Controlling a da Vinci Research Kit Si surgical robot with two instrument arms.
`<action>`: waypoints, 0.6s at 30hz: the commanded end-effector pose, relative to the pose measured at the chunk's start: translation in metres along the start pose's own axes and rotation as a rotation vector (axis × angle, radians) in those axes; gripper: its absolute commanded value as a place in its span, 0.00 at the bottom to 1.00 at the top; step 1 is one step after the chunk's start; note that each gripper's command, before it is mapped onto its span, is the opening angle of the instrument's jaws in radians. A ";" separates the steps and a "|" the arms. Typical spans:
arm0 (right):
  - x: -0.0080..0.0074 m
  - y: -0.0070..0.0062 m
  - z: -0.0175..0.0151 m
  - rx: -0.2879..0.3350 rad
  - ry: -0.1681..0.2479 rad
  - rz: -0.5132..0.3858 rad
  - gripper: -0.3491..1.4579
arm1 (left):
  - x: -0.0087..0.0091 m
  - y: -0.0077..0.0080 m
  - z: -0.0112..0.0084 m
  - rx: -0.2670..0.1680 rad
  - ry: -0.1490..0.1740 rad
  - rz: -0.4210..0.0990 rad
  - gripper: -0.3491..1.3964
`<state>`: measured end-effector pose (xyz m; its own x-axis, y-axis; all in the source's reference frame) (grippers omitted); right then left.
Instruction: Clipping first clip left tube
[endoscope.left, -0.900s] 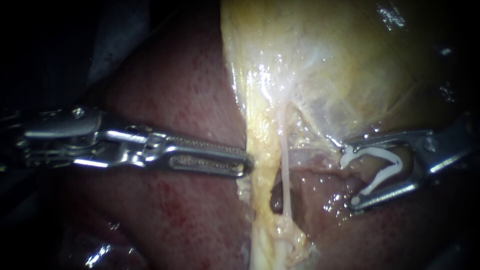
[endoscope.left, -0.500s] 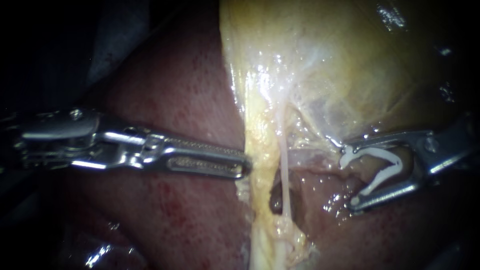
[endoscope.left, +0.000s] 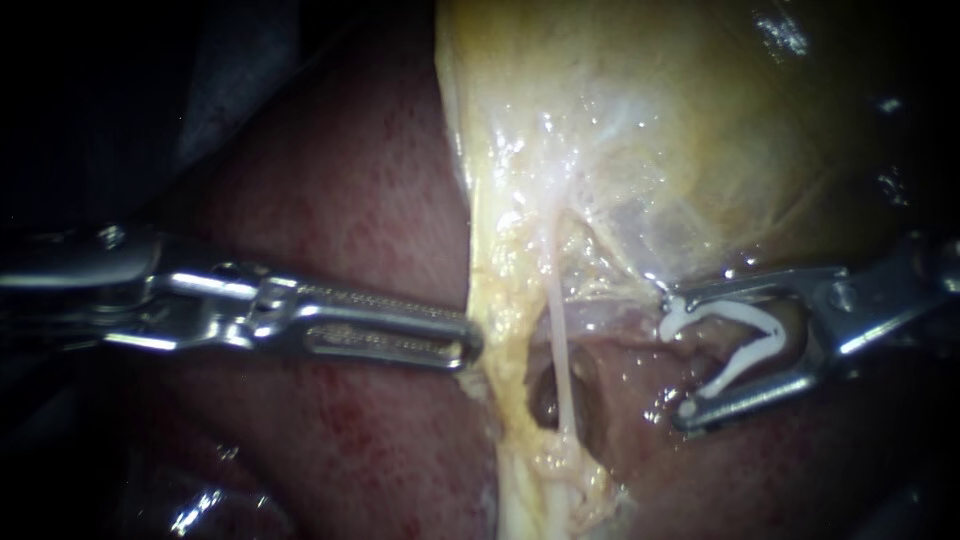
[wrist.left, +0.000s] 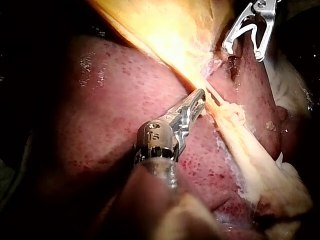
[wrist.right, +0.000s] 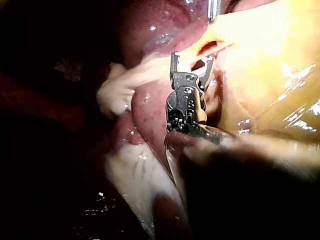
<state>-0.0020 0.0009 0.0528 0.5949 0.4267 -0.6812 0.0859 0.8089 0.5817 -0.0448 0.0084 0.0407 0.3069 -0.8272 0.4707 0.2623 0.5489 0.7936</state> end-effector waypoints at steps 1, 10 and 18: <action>0.0001 -0.0001 0.0001 0.000 0.002 0.011 0.51 | 0.0000 -0.0001 -0.0002 0.003 -0.001 0.000 0.00; 0.0008 -0.0003 0.0016 -0.003 0.018 0.090 0.50 | -0.0002 -0.0007 -0.0010 0.008 -0.003 -0.002 0.00; 0.0008 -0.0006 0.0035 -0.007 0.028 0.144 0.50 | -0.0004 -0.0009 -0.0016 0.007 -0.004 -0.003 0.00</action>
<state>0.0014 -0.0008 0.0536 0.5774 0.5546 -0.5992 -0.0095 0.7384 0.6743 -0.0436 0.0084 0.0391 0.3020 -0.8293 0.4702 0.2567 0.5457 0.7977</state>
